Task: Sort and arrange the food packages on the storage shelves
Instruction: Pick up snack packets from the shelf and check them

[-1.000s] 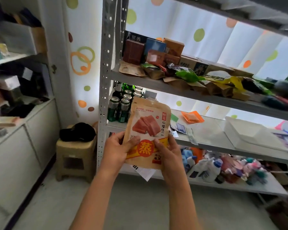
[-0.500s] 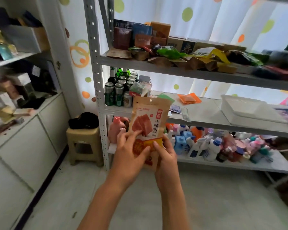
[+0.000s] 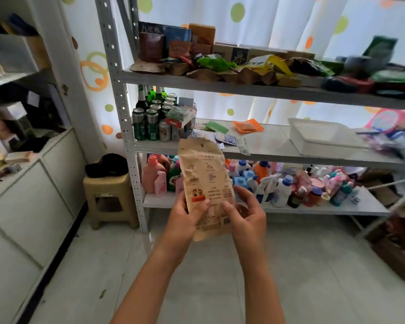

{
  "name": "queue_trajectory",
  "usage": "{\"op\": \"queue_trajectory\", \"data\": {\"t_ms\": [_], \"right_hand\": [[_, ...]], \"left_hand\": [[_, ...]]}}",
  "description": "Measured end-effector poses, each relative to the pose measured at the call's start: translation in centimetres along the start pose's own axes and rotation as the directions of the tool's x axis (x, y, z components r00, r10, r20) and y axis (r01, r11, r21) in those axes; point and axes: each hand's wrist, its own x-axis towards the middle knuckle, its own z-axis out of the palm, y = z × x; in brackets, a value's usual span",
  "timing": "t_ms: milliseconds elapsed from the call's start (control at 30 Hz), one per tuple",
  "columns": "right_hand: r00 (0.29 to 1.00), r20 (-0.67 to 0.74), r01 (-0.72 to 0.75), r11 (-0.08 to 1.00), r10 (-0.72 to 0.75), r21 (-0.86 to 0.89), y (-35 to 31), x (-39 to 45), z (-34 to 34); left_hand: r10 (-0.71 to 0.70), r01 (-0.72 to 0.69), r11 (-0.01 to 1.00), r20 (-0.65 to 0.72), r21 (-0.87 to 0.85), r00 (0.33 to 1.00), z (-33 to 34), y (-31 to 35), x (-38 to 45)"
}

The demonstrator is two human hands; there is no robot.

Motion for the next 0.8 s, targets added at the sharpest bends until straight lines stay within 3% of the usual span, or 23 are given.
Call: {"op": "queue_trajectory", "data": {"t_ms": [100, 267, 567, 800], "right_hand": [[0.996, -0.049, -0.079, 0.996, 0.078, -0.036, -0.6, 0.0, -2.3], [0.986, 0.047, -0.162, 0.980, 0.157, 0.112, -0.7, -0.1, -4.4], [0.978, 0.051, -0.207, 0.941, 0.201, 0.269, 2.0, 1.5, -3.5], [0.966, 0.047, -0.257, 0.933, 0.254, 0.252, 4.2, 4.3, -0.9]], "left_hand": [[-0.009, 0.011, 1.000, 0.056, -0.027, 0.998, 1.0, -0.1, -0.4], [0.010, -0.014, 0.999, 0.098, 0.034, 0.995, 1.2, -0.3, -0.3], [0.078, -0.073, 0.992, -0.045, 0.101, 0.996, 0.9, -2.3, 1.7], [0.055, -0.028, 0.987, -0.165, 0.161, 0.985, -0.3, -2.2, 4.2]]}}
